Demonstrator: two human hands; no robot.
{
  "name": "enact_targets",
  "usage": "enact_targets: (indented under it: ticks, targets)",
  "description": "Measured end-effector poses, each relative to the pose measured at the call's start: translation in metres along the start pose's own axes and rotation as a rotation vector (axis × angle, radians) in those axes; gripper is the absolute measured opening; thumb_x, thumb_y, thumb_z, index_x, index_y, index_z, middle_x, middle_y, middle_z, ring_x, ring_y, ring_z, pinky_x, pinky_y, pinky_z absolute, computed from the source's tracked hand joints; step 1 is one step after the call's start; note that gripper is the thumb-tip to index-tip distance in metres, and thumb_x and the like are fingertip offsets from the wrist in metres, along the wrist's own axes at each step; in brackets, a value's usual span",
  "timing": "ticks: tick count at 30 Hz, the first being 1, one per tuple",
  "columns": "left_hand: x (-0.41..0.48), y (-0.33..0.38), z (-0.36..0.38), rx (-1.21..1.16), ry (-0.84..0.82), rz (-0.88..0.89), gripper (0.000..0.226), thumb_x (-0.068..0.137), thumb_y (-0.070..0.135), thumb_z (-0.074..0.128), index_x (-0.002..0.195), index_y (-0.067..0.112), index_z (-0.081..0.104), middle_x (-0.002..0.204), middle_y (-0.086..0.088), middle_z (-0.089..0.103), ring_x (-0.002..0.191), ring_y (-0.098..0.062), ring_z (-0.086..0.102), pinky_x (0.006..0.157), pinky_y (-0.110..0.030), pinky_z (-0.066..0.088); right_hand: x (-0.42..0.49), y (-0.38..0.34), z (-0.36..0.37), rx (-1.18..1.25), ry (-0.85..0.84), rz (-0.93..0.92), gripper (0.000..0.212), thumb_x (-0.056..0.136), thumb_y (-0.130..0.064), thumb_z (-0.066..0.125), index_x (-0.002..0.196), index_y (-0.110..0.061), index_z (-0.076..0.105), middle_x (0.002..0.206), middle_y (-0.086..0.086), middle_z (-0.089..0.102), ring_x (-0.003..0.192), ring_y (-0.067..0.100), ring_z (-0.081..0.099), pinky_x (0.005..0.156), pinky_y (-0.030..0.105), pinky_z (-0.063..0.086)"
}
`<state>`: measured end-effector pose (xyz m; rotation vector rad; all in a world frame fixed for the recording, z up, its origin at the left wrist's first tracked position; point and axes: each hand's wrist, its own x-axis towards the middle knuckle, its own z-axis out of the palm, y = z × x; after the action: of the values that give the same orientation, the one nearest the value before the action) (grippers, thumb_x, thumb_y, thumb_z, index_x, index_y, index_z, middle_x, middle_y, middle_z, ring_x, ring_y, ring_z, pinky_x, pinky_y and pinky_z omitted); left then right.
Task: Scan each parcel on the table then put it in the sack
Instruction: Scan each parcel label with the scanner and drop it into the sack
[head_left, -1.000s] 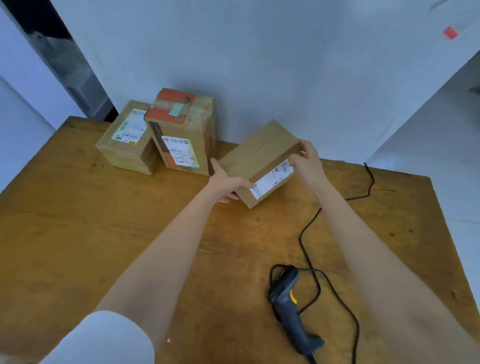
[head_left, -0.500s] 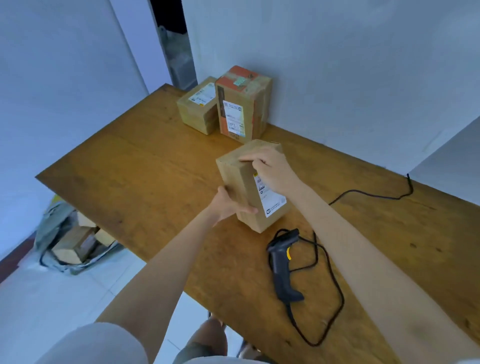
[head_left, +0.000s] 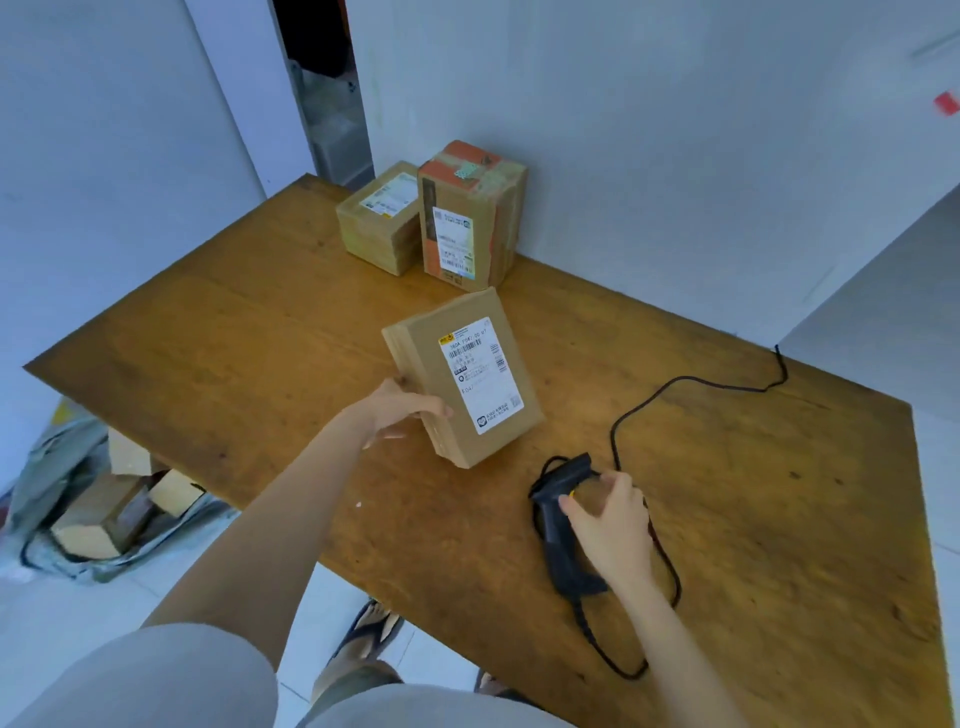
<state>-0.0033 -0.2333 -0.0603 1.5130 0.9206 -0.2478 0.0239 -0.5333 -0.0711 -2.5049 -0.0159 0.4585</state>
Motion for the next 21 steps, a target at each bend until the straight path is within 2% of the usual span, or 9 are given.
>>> enact_targets:
  ticks: [2, 5, 6, 8, 10, 13, 16, 18, 21]
  targets:
    - [0.008, 0.004, -0.006, -0.012, -0.085, 0.018, 0.066, 0.065, 0.019, 0.088, 0.116, 0.021, 0.046, 0.133, -0.008, 0.058, 0.112, -0.023, 0.062, 0.081, -0.035, 0.053, -0.020, 0.022, 0.031, -0.232, -0.038, 0.058, 0.078, 0.075, -0.062, 0.063, 0.134, -0.020, 0.034, 0.130, 0.004, 0.043, 0.123, 0.028, 0.044, 0.095, 0.047, 0.040]
    - [0.014, 0.008, -0.016, -0.014, -0.161, 0.034, 0.052, 0.067, 0.016, 0.085, 0.102, 0.027, 0.050, 0.133, -0.006, 0.058, 0.095, -0.014, 0.063, 0.065, -0.028, 0.050, -0.023, 0.014, 0.053, -0.350, 0.040, 0.085, 0.077, 0.076, -0.062, 0.063, 0.133, -0.019, 0.035, 0.128, 0.004, 0.046, 0.120, 0.026, 0.048, 0.095, 0.047, 0.039]
    - [0.015, 0.009, -0.022, -0.017, -0.187, 0.025, 0.056, 0.064, 0.017, 0.086, 0.106, 0.027, 0.050, 0.135, -0.005, 0.057, 0.098, -0.014, 0.061, 0.069, -0.029, 0.051, -0.022, 0.009, 0.057, -0.376, 0.071, 0.095, 0.073, 0.079, -0.060, 0.063, 0.133, -0.018, 0.037, 0.126, 0.004, 0.047, 0.118, 0.026, 0.049, 0.095, 0.046, 0.039]
    - [0.016, 0.014, -0.033, 0.002, -0.245, 0.012, 0.092, 0.051, 0.024, 0.089, 0.131, 0.022, 0.043, 0.140, 0.001, 0.050, 0.120, -0.017, 0.053, 0.093, -0.039, 0.049, -0.024, -0.001, 0.068, -0.352, 0.112, 0.134, 0.064, 0.083, -0.053, 0.062, 0.131, -0.016, 0.040, 0.122, 0.005, 0.051, 0.114, 0.026, 0.052, 0.094, 0.046, 0.039]
    - [0.020, 0.017, -0.044, 0.024, -0.303, 0.012, 0.118, 0.041, 0.028, 0.088, 0.144, 0.020, 0.032, 0.143, 0.005, 0.047, 0.132, -0.018, 0.044, 0.110, -0.045, 0.037, -0.031, -0.013, 0.069, -0.213, 0.141, 0.129, 0.056, 0.086, -0.046, 0.063, 0.127, -0.013, 0.044, 0.116, 0.006, 0.055, 0.107, 0.027, 0.055, 0.087, 0.042, 0.044]
    - [0.030, 0.019, -0.061, 0.033, -0.359, 0.013, 0.115, 0.041, 0.025, 0.086, 0.144, 0.021, 0.035, 0.141, 0.004, 0.051, 0.132, -0.017, 0.045, 0.113, -0.046, 0.032, -0.048, -0.045, 0.056, 0.291, 0.077, 0.078, 0.036, 0.090, -0.033, 0.062, 0.121, -0.016, 0.052, 0.105, 0.004, 0.062, 0.090, 0.020, 0.060, 0.071, 0.029, 0.046]
    - [0.041, 0.019, -0.078, 0.055, -0.394, 0.002, 0.107, 0.047, 0.019, 0.084, 0.142, 0.021, 0.036, 0.138, 0.004, 0.053, 0.130, -0.017, 0.047, 0.113, -0.045, 0.033, -0.080, -0.089, 0.042, 0.799, -0.076, 0.031, 0.008, 0.094, -0.025, 0.057, 0.098, -0.018, 0.058, 0.073, 0.003, 0.060, 0.062, 0.017, 0.058, 0.055, 0.023, 0.045]
    - [0.046, 0.018, -0.088, 0.068, -0.431, -0.001, 0.105, 0.049, 0.016, 0.084, 0.143, 0.022, 0.037, 0.138, 0.004, 0.054, 0.129, -0.017, 0.048, 0.113, -0.045, 0.033, -0.103, -0.117, 0.041, 0.891, -0.133, -0.079, 0.015, 0.094, -0.025, 0.057, 0.084, -0.014, 0.053, 0.059, 0.006, 0.050, 0.050, 0.017, 0.049, 0.049, 0.022, 0.041]
    - [0.049, 0.018, -0.098, 0.101, -0.506, 0.012, 0.105, 0.051, 0.010, 0.083, 0.145, 0.025, 0.037, 0.136, 0.005, 0.057, 0.129, -0.018, 0.049, 0.114, -0.045, 0.033, -0.131, -0.157, 0.051, 0.826, -0.091, -0.191, 0.019, 0.089, -0.036, 0.059, 0.082, -0.021, 0.052, 0.055, 0.003, 0.047, 0.047, 0.013, 0.044, 0.049, 0.021, 0.040]
